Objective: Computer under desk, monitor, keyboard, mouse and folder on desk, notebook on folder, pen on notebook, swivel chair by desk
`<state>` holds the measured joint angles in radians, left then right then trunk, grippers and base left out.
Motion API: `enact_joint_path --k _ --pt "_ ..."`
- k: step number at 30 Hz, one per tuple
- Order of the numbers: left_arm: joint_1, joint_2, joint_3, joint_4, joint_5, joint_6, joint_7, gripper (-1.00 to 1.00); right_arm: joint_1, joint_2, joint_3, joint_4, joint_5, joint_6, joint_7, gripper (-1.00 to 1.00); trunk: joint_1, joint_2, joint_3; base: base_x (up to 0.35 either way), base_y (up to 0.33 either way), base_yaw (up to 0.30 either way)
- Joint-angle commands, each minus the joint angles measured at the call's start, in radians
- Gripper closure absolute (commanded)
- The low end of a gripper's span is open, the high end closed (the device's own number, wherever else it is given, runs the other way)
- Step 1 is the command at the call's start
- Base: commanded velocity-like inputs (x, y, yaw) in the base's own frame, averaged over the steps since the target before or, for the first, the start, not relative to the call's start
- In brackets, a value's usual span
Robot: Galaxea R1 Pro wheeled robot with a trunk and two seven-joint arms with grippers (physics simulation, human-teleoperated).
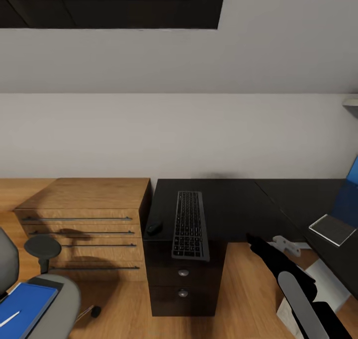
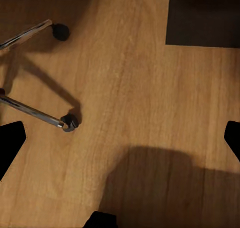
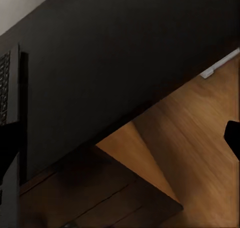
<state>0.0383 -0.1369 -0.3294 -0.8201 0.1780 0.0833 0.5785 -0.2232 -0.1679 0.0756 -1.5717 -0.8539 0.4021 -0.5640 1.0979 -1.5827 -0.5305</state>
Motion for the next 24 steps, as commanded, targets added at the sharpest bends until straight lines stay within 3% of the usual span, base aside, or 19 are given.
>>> enact_joint_path --k 1,6,16,21,22,24 --pt "0.000 0.002 -0.003 -0.001 0.004 0.003 0.007 -1.00 -0.001 -0.001 -0.003 -0.001 -0.007 0.003 -0.009 -1.00 -0.004 0.007 0.002 0.000 0.000 0.000" --pt "0.000 0.004 -0.001 0.005 0.003 -0.029 0.007 -1.00 -0.001 0.000 -0.016 -0.002 -0.006 0.013 -0.009 -1.00 -0.023 0.042 0.018 0.000 0.000 0.000" --pt "0.000 0.005 -0.002 0.010 0.002 -0.061 0.007 -1.00 -0.001 -0.014 -0.017 -0.002 0.062 0.020 -0.012 -1.00 -0.061 0.112 0.049 0.000 0.000 0.000" --pt "0.000 0.005 -0.002 0.011 0.003 -0.064 0.009 -1.00 -0.001 -0.009 -0.014 0.004 0.240 0.021 -0.026 -1.00 -0.065 0.119 0.052 0.000 0.000 0.000" --pt "0.000 0.005 -0.002 0.011 0.003 -0.064 0.009 -1.00 -0.002 -0.007 -0.014 0.005 0.304 0.022 -0.030 -1.00 -0.065 0.119 0.052 0.000 0.000 0.000" --pt "0.000 0.005 -0.002 0.011 0.003 -0.064 0.009 -1.00 -0.003 -0.006 -0.014 0.009 0.359 0.023 -0.033 -1.00 -0.065 0.119 0.052 0.000 0.000 0.000"
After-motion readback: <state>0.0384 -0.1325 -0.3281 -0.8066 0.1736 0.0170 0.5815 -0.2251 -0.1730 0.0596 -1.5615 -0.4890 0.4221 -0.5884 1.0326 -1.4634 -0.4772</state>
